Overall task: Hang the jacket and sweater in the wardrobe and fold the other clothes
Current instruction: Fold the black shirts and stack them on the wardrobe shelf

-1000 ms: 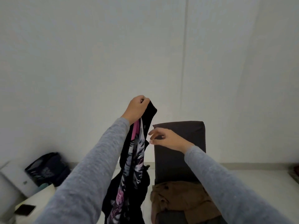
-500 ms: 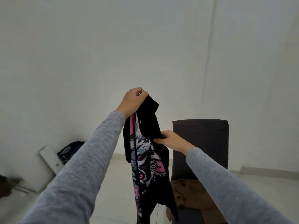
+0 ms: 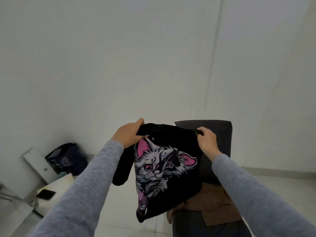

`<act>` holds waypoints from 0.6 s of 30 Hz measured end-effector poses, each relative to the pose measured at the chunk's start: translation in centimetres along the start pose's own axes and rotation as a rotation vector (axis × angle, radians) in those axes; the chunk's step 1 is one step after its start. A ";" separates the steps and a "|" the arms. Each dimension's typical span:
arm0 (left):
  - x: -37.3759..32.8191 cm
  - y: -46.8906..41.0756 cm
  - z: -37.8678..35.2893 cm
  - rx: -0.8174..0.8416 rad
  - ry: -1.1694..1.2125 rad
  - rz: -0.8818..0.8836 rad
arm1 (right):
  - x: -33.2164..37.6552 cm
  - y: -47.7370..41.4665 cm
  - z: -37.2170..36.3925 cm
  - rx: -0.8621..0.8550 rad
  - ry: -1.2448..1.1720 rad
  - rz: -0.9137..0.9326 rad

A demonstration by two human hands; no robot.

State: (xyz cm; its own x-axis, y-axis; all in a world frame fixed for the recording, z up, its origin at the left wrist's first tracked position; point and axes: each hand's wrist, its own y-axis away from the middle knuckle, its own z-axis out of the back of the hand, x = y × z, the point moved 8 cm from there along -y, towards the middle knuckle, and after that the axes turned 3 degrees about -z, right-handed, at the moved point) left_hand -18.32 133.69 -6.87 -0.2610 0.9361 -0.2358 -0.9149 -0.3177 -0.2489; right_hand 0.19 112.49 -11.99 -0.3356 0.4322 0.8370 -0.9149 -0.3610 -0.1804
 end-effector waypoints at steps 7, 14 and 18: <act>0.6 -0.8 -1.4 -0.157 0.189 -0.003 | -4.4 1.8 0.7 0.001 0.072 -0.141; 0.2 -0.5 -1.9 -0.128 0.134 -0.028 | -6.9 2.2 2.1 0.008 0.203 -0.241; -1.1 -0.4 0.7 -0.195 0.096 -0.044 | -5.0 2.2 3.9 -0.076 0.095 -0.208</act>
State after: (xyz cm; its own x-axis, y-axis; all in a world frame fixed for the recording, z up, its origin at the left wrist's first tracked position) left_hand -17.87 132.90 -5.84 -0.1833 0.9341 -0.3065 -0.8455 -0.3089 -0.4356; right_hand 0.77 106.30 -14.51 -0.1542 0.5678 0.8086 -0.9797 -0.1943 -0.0504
